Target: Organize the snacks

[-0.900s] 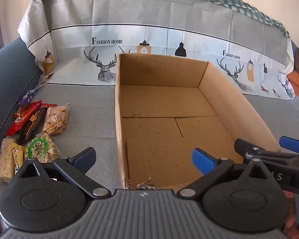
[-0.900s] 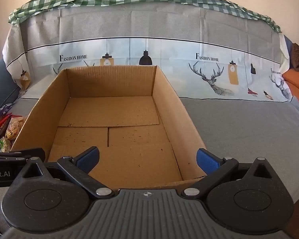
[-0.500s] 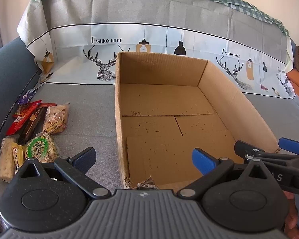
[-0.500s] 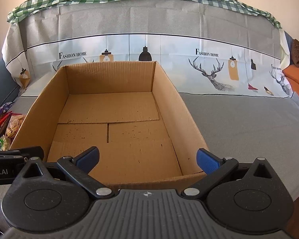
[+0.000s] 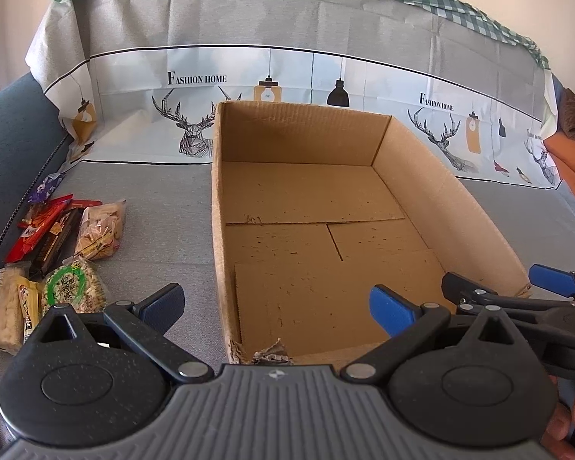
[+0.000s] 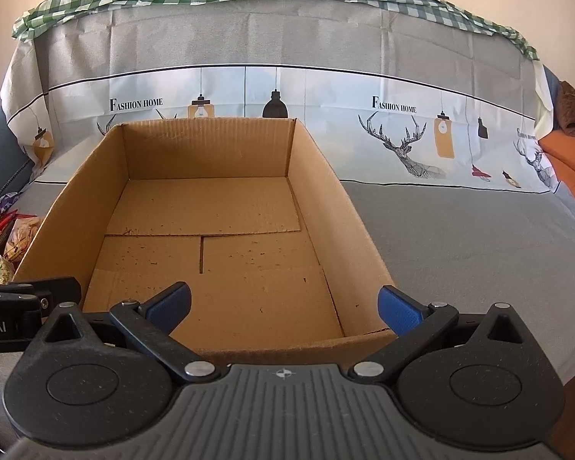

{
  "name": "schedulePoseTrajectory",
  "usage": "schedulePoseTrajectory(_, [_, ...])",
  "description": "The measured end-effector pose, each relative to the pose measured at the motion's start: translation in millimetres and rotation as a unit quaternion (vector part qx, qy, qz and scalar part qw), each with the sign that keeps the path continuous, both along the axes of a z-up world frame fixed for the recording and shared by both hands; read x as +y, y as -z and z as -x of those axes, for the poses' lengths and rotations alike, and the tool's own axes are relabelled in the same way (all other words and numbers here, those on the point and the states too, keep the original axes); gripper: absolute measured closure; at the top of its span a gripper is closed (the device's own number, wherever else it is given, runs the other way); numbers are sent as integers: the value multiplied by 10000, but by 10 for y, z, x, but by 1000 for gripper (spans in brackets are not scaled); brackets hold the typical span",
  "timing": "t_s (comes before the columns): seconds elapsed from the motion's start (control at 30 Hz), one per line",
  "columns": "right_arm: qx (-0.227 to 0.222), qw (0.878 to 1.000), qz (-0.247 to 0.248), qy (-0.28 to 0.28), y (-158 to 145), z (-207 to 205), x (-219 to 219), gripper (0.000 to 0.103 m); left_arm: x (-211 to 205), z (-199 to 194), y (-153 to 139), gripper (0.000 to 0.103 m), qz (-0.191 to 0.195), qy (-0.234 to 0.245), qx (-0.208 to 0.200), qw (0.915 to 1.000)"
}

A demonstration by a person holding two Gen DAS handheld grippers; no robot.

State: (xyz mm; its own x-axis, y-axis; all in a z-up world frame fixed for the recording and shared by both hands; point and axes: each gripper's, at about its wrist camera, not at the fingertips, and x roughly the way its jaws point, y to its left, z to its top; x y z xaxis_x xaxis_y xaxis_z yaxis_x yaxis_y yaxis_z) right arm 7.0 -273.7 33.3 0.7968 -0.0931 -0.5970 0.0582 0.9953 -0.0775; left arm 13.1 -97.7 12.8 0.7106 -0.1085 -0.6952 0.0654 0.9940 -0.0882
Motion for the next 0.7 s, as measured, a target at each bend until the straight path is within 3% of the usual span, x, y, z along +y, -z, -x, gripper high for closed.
schedulePoseTrajectory(0.37, [-123,9998,-182,-3,-15,15,8,3,-2,17,-31,0,45,68,-83,9999])
schedulePoseTrajectory(0.63, [-615,9972,-404,-100,-122,74,93,36,234,123,-177,2,154,-31,-376,9992])
schedulePoseTrajectory(0.67, [-658,9969,-420,-125,-145,85,126,39,306,140,-211,8,210,-3,-399,9990])
schedulePoseTrajectory(0.7, [-738,9961,-451,-171,-171,98,164,43,385,146,-250,23,278,8,-380,9989])
